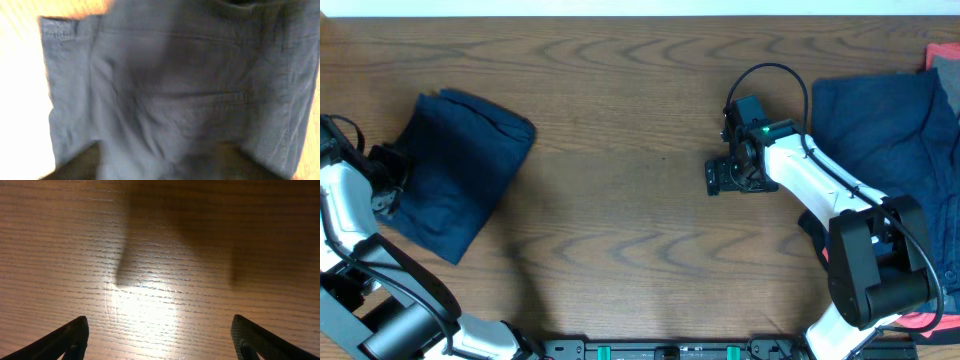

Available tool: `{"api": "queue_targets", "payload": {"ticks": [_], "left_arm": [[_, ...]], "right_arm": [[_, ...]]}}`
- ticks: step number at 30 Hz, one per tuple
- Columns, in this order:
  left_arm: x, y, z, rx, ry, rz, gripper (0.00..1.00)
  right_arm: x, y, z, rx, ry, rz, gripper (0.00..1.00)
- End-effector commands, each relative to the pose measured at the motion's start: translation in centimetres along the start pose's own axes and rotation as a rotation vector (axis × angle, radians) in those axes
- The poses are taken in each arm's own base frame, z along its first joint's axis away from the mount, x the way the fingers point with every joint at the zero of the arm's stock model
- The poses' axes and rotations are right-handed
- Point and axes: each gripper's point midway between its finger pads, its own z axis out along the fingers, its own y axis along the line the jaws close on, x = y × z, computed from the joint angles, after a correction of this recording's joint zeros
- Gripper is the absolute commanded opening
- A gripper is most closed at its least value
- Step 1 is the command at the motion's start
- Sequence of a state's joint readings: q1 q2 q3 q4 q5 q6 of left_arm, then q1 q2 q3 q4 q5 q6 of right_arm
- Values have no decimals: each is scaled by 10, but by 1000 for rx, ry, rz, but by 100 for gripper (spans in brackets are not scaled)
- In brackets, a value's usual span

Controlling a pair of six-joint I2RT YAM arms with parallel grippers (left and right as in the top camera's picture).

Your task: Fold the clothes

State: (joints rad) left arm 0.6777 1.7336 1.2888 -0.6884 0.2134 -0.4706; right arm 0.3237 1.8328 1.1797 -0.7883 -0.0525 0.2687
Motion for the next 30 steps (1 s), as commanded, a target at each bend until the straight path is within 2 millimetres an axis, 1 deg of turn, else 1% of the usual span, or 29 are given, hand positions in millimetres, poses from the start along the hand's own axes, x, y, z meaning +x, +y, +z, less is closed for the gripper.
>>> {"api": "queue_targets", "payload": {"ticks": [1,4,7,9,12,13,14,16,17,18,19,20,23,25,27,30], "left_arm": [[15,-18,-1,85,68,-34,98],[35,-37,-2,158,148,-4,98],[61,-58,-3,197,214,109,98],[84,-70,-2,198,255,207,98],[128,-92,-2,204,324,395,98],[146,-99,-3,207,351,461,98],[159,-103,-4,208,371,507,98],[194,-109,-8,194,435,614,98],[212,-108,-11,170,471,660,98],[225,-103,-13,130,495,694,98],[243,-90,-17,39,525,756,98],[250,-82,-19,-11,538,786,98],[275,-53,-36,-163,619,873,98],[289,-40,-47,-219,678,902,98],[297,-33,-57,-246,710,922,98],[301,-30,-72,-241,707,947,98]], "right_arm": [[-4,-3,0,4,-5,3,89],[-5,-6,0,4,-5,26,91],[-6,-7,-1,-17,-5,98,99],[-9,-4,-1,-68,-4,139,99],[-15,7,-5,-190,-2,166,99],[-16,8,-6,-216,0,175,99],[-17,7,-7,-231,0,184,99],[-17,2,-9,-258,7,189,99],[-15,-3,-9,-261,22,206,99],[-11,-9,-9,-256,41,226,99],[-1,-20,-10,-246,88,267,99],[4,-25,-11,-240,108,284,99],[32,-43,-16,-216,223,331,99],[50,-52,-21,-199,292,346,99],[63,-55,-27,-194,340,332,99],[72,-53,-37,-197,347,307,99]]}}
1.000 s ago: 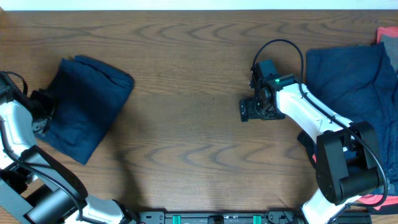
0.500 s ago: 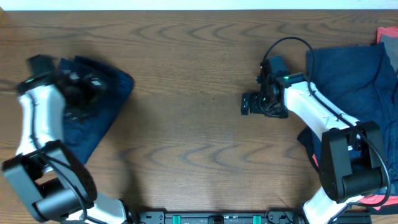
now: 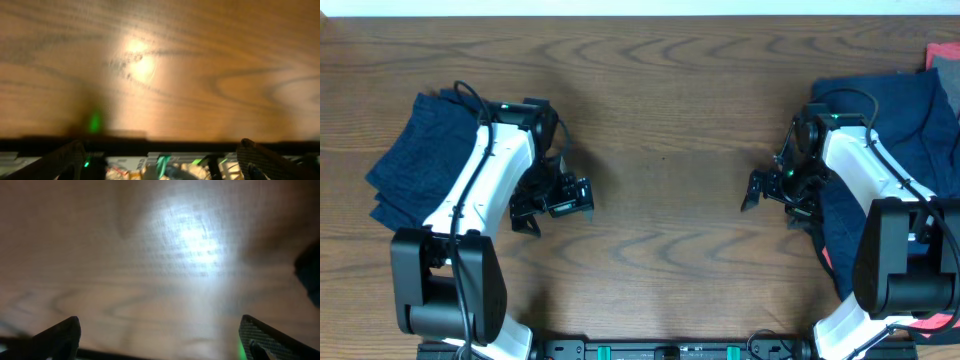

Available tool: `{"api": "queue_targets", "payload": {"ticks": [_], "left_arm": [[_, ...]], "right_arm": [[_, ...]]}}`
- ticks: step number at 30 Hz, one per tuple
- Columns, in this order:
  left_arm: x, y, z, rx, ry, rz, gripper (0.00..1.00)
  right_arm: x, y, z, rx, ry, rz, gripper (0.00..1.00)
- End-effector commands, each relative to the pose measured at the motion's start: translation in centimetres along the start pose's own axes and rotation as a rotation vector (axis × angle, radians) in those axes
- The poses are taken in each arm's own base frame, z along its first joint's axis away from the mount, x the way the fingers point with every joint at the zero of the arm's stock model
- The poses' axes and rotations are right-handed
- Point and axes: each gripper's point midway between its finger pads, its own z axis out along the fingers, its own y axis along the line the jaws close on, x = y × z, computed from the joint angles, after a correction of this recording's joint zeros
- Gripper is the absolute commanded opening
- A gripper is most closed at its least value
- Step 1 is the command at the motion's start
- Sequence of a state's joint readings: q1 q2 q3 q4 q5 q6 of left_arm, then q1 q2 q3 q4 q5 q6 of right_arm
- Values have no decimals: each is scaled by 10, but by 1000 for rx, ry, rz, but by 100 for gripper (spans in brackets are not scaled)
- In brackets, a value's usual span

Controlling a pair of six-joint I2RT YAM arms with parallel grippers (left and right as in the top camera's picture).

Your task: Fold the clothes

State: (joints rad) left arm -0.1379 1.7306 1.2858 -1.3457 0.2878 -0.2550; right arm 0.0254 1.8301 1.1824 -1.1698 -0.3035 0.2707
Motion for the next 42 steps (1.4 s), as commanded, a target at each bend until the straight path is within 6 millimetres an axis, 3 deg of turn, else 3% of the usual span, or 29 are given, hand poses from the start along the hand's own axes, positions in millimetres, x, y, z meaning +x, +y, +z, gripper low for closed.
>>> {"api": "queue_targets", "payload": {"ticks": [1,6,10,18,21,25,31,42], "left_arm": [[12,3,-13,-25,-54,45,98],[29,3,-48,21,-254,57,98],[39,2,-80,82,-509,109,98],[83,17,-138,191,-1081,192,98],[102,19,-160,257,-1231,213,98],[125,25,-171,302,-1334,228,98],[138,29,-175,326,-1386,235,98],[138,30,-172,320,-1372,233,98]], "right_arm": [[9,4,-10,-22,-27,-68,99],[20,7,-29,-61,-194,-94,99],[22,1,-54,-58,-447,-87,99],[47,1,-138,-65,-1066,-211,99],[63,2,-162,-111,-1198,-226,99],[81,1,-179,-151,-1288,-241,99],[88,-2,-179,-154,-1296,-242,99],[96,-16,-148,-97,-1164,-221,99]]}}
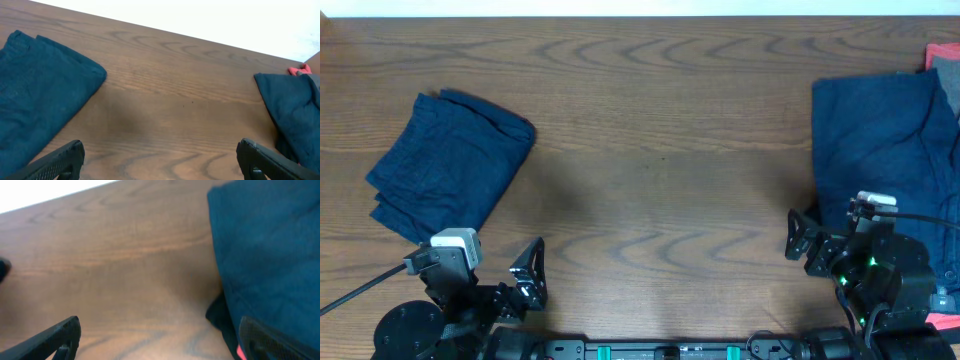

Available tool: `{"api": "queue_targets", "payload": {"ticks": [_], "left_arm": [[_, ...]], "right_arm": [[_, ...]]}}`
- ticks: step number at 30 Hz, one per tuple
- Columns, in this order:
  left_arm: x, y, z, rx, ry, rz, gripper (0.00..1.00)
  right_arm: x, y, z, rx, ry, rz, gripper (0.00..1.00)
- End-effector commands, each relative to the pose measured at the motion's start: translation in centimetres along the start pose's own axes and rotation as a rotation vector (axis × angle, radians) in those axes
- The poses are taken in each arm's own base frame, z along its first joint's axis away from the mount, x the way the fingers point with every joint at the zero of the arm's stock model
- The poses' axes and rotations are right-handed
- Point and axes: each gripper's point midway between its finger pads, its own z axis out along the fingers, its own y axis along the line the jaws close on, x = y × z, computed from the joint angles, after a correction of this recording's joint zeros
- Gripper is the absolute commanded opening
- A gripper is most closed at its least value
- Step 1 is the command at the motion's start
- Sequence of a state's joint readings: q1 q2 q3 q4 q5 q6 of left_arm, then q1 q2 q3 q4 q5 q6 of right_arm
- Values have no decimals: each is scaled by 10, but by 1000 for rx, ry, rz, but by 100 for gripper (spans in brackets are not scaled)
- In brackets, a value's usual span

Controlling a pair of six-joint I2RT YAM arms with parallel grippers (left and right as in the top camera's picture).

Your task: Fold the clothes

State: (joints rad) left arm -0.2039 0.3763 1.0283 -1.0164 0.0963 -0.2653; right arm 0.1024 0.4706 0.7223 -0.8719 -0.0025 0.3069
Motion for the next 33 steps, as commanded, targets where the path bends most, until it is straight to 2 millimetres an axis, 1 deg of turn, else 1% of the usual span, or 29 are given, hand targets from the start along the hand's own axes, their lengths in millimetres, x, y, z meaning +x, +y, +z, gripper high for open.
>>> {"api": "queue_targets", "payload": {"ticks": [1,5,8,10,13,15,18,22,24,28,31,32,33], "left_arm": [[1,3,1,-18,-1,-8,98],[1,3,1,-18,-1,-8,98],[1,3,1,-18,-1,-8,98],[1,3,1,-18,-1,-8,98],[1,3,1,-18,-1,-8,98],[1,3,1,-18,-1,-8,98],[1,3,1,-18,-1,-8,98],[1,3,1,-18,-1,-8,98],[1,3,1,-18,-1,-8,98],[1,3,1,-18,-1,-8,98],[1,3,1,-18,-1,-8,98],[1,3,1,-18,-1,-8,98],[1,3,1,-18,-1,-8,98]], "right_arm": [[12,-3,2,15,44,1,99],[25,-9,1,42,94,-1,99],[26,-18,-6,78,64,-7,99],[25,-17,-8,66,27,-50,99],[18,-15,-6,36,-77,-132,99],[17,-15,-1,20,-155,-171,99],[15,-13,9,-7,-265,-179,99],[4,-10,19,-47,-442,-172,99],[-3,-8,26,-56,-502,-180,99],[-14,-4,31,-73,-628,-220,99],[-9,-6,42,-70,-664,-232,99],[-3,-8,48,-68,-649,-233,99],[7,-11,56,-59,-595,-235,99]]}}
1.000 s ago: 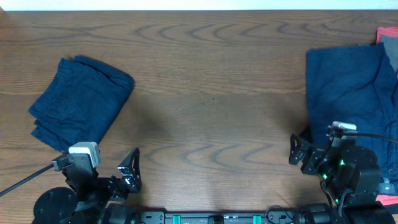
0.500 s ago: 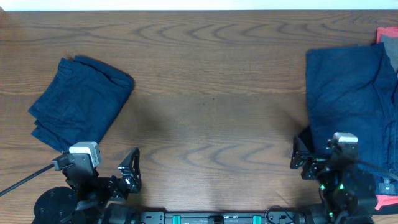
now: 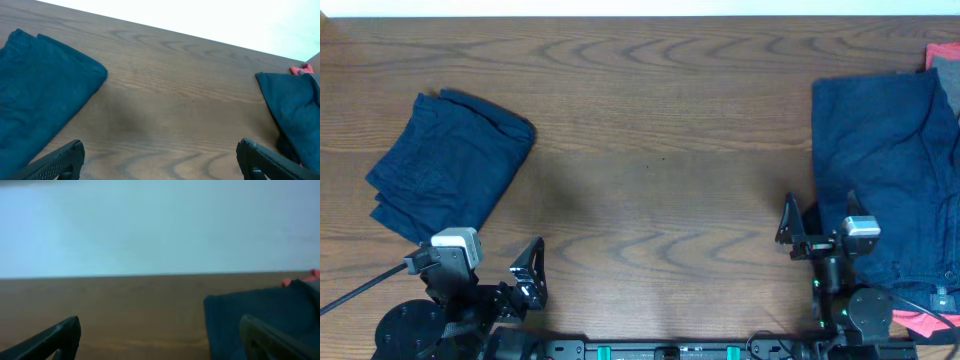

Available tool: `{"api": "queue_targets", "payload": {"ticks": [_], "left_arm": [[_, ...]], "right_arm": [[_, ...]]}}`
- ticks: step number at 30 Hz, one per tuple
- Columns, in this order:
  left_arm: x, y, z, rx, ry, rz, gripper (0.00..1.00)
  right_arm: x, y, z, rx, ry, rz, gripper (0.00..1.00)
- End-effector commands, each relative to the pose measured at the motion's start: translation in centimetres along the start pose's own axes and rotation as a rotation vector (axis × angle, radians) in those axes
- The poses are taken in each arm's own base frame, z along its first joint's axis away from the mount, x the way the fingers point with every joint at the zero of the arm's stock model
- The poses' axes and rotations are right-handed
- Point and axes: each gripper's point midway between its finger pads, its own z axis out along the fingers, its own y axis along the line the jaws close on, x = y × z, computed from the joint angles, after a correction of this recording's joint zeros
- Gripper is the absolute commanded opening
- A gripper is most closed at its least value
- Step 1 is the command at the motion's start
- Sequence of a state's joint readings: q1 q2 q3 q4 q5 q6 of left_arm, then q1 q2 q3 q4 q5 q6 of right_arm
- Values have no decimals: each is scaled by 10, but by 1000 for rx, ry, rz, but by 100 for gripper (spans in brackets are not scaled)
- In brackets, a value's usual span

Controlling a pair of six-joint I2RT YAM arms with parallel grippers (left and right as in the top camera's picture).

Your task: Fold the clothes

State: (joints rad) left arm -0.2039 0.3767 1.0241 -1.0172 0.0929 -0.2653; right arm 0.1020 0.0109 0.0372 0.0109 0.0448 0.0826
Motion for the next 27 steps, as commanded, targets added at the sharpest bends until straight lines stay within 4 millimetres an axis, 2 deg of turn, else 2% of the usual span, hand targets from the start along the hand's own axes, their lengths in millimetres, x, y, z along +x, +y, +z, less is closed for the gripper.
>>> {"api": "queue_targets", "payload": {"ticks": [1,2,27], "left_arm": [[0,2,0,-13,-5,-8,98],[0,2,0,-13,-5,-8,98],[0,2,0,-13,-5,-8,98]], "right_arm": [[30,-3,0,9,90,-36,99],[35,-3,0,7,111,-36,99],[34,-2,0,5,109,-37,99]]}}
